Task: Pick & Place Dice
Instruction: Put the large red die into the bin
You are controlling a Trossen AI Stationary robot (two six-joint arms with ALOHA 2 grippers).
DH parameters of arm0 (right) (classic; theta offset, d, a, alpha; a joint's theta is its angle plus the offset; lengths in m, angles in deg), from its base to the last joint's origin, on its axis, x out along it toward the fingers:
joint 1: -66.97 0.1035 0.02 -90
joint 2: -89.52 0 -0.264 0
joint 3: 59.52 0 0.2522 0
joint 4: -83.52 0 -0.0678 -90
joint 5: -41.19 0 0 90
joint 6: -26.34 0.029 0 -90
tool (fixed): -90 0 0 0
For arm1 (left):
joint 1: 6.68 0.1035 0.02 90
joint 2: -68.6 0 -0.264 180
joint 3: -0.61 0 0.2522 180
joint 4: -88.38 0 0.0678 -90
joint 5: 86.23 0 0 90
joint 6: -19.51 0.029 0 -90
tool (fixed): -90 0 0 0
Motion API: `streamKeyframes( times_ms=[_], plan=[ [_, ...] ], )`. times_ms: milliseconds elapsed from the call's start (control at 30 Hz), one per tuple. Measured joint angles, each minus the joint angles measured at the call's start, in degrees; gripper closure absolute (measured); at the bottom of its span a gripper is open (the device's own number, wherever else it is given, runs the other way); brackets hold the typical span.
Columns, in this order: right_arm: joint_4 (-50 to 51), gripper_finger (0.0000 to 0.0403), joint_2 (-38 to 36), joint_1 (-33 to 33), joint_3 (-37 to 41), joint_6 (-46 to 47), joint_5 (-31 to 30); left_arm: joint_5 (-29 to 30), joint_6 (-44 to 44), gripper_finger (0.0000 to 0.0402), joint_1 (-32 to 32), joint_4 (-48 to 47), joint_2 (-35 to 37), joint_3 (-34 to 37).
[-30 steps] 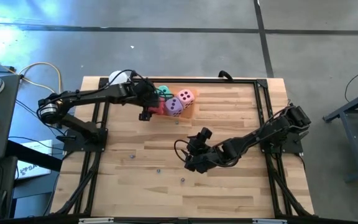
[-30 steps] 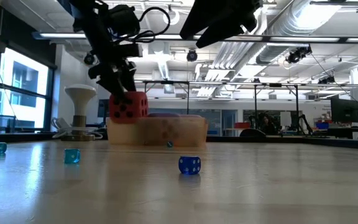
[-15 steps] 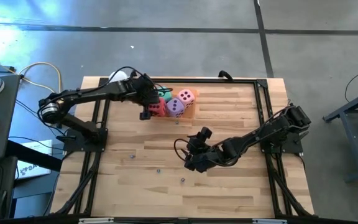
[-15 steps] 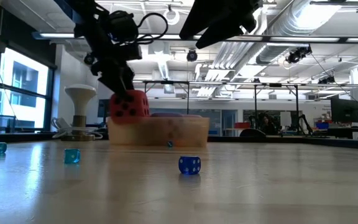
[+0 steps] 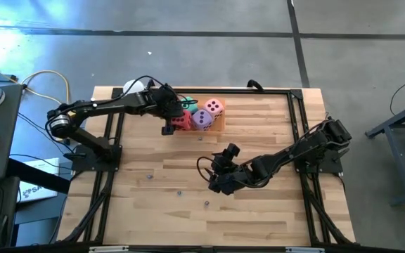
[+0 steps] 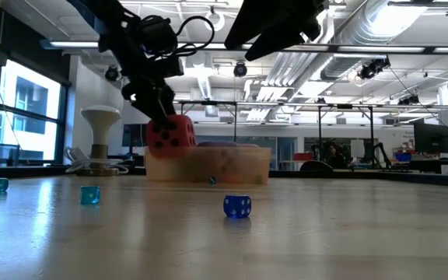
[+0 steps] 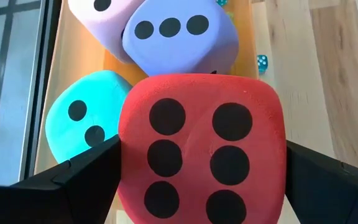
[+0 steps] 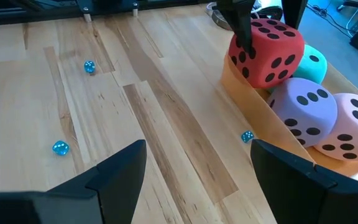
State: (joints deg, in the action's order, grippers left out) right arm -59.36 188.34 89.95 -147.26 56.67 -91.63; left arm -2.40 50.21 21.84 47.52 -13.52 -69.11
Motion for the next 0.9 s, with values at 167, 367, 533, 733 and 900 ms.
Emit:
streamKeyframes(
  times_ms=[167,367,533,733,900],
  plan=[
    [0.0,0.0121,0.0,0.0,0.0,0.0,0.0,-1.47,0.57,0.0029,0.03,0.17,-3.23,-0.07],
    [0.39,0.0121,0.0,0.0,0.0,-0.13,0.0,-1.31,0.31,0.0029,0.02,1.03,-6.32,-0.17],
    [0.44,0.0121,0.0,0.0,0.0,-0.16,-0.02,-1.25,-0.14,0.0029,0.02,1.36,-6.39,-0.11],
    [0.43,0.0121,0.0,0.0,0.0,-0.17,-0.02,-1.23,-0.46,0.0029,0.18,1.42,-6.37,-0.07],
    [0.44,0.0121,0.0,0.0,0.0,-0.18,-0.02,-0.93,-0.59,0.0029,-0.65,1.45,-6.3,-0.04]
  ],
)
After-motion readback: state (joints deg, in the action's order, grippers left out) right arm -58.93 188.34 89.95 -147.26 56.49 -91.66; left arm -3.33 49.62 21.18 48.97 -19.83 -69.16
